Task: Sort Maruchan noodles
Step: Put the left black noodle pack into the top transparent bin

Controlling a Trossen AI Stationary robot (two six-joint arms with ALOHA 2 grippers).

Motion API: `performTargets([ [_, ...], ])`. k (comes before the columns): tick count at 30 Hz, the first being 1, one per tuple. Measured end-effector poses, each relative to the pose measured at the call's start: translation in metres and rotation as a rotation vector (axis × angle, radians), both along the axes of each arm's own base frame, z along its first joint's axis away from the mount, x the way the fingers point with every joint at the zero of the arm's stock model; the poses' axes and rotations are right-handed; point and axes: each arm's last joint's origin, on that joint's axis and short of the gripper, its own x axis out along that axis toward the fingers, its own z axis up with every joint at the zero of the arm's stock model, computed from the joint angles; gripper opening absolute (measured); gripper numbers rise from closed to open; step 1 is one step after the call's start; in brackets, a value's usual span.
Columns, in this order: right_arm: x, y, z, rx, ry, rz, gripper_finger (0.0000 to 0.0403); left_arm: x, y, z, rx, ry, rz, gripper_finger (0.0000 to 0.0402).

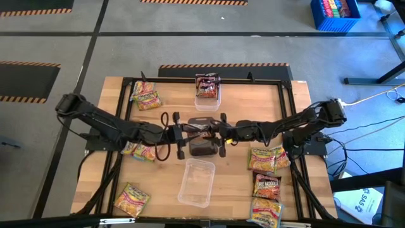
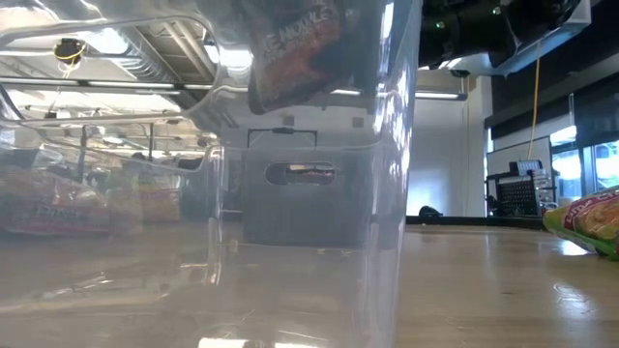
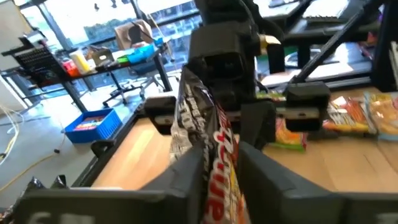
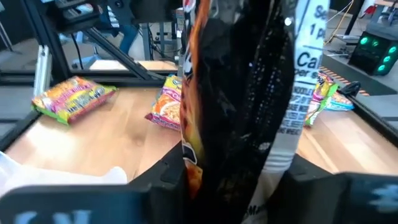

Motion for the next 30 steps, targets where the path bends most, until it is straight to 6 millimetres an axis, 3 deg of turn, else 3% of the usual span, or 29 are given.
performTargets([
  [7, -0.009, -0.003, 0.011, -0.056, 0.025, -0.057, 0.0114, -0.012, 0.004, 0.012, -0.016, -0.020, 0.025, 0.0199],
  [12, -0.016, -0.005, 0.013, -0.092, 0.083, -0.099, 0.0108, -0.016, 0.007, 0.013, -0.028, -0.016, 0.103, 0.0247],
  [19, -0.018, -0.005, 0.011, -0.112, 0.118, -0.094, 0.0115, -0.016, 0.008, 0.014, -0.099, -0.052, 0.130, 0.0256],
  [24, -0.017, -0.002, 0.011, -0.092, 0.113, 0.000, 0.0110, -0.013, 0.009, 0.014, -0.063, -0.024, -0.031, 0.0256],
  [30, -0.017, -0.001, 0.011, -0.082, 0.104, 0.028, 0.0111, -0.001, 0.026, 0.026, -0.116, 0.100, -0.122, 0.0259],
])
